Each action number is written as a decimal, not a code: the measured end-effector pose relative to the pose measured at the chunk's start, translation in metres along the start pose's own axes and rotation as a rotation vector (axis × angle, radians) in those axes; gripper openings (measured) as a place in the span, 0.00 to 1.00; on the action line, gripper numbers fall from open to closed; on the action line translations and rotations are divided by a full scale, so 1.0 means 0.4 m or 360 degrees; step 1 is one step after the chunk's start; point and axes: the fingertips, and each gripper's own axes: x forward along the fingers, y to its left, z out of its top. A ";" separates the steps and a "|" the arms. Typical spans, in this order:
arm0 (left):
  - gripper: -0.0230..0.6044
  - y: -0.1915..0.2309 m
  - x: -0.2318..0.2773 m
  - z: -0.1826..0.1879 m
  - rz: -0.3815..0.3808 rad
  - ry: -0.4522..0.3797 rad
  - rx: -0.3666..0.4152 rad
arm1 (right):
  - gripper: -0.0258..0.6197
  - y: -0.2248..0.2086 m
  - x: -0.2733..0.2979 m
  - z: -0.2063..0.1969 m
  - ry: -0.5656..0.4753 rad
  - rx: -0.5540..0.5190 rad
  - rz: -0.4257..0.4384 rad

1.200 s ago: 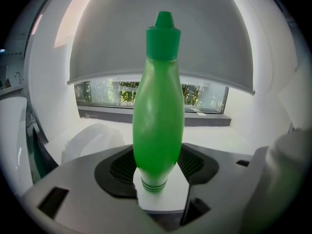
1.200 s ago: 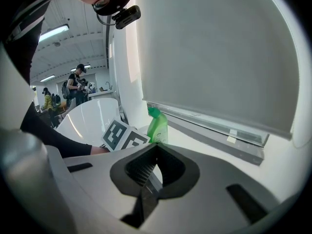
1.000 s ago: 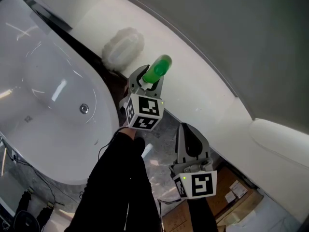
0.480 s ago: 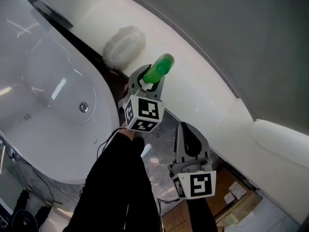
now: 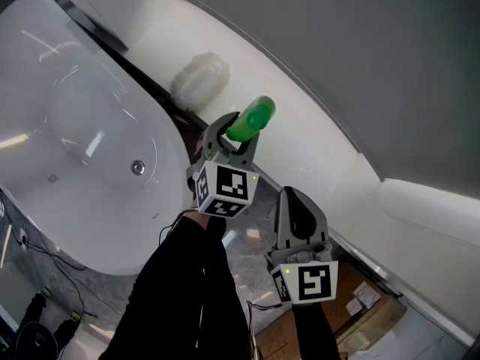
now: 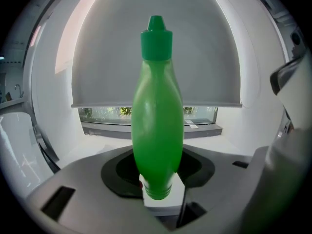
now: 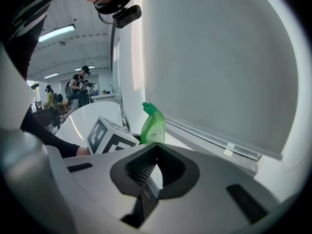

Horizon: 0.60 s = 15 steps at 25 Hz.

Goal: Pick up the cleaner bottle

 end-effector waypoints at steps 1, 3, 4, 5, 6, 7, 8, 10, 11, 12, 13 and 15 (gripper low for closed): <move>0.34 -0.002 -0.017 0.012 -0.0003 0.0000 0.0003 | 0.05 0.004 -0.008 0.017 -0.0012 -0.0003 0.0001; 0.34 -0.004 -0.053 0.037 -0.0003 -0.0003 0.0008 | 0.05 0.015 -0.024 0.051 -0.0035 -0.0012 0.0008; 0.34 -0.003 -0.071 0.049 -0.0002 -0.0005 0.0008 | 0.05 0.022 -0.032 0.066 -0.0045 -0.0019 0.0012; 0.34 -0.002 -0.091 0.061 0.0000 -0.0007 0.0004 | 0.05 0.028 -0.041 0.081 -0.0053 -0.0026 0.0017; 0.34 -0.002 -0.111 0.072 0.0002 -0.0010 -0.0001 | 0.05 0.035 -0.050 0.093 -0.0060 -0.0034 0.0023; 0.34 -0.002 -0.133 0.082 0.0003 -0.0013 -0.0007 | 0.05 0.043 -0.059 0.105 -0.0065 -0.0042 0.0029; 0.34 -0.002 -0.155 0.092 0.0007 -0.0015 -0.0012 | 0.05 0.051 -0.068 0.117 -0.0070 -0.0052 0.0037; 0.34 0.001 -0.198 0.106 0.0018 -0.0013 -0.0022 | 0.05 0.069 -0.085 0.140 -0.0080 -0.0069 0.0057; 0.34 0.003 -0.219 0.110 0.0023 -0.0009 -0.0026 | 0.05 0.078 -0.092 0.151 -0.0086 -0.0075 0.0067; 0.34 0.005 -0.240 0.114 0.0027 -0.0002 -0.0030 | 0.05 0.088 -0.098 0.162 -0.0093 -0.0081 0.0076; 0.34 0.006 -0.260 0.116 0.0031 0.0004 -0.0034 | 0.05 0.097 -0.104 0.173 -0.0099 -0.0087 0.0085; 0.34 0.009 -0.305 0.117 0.0037 0.0014 -0.0047 | 0.05 0.116 -0.116 0.193 -0.0114 -0.0099 0.0100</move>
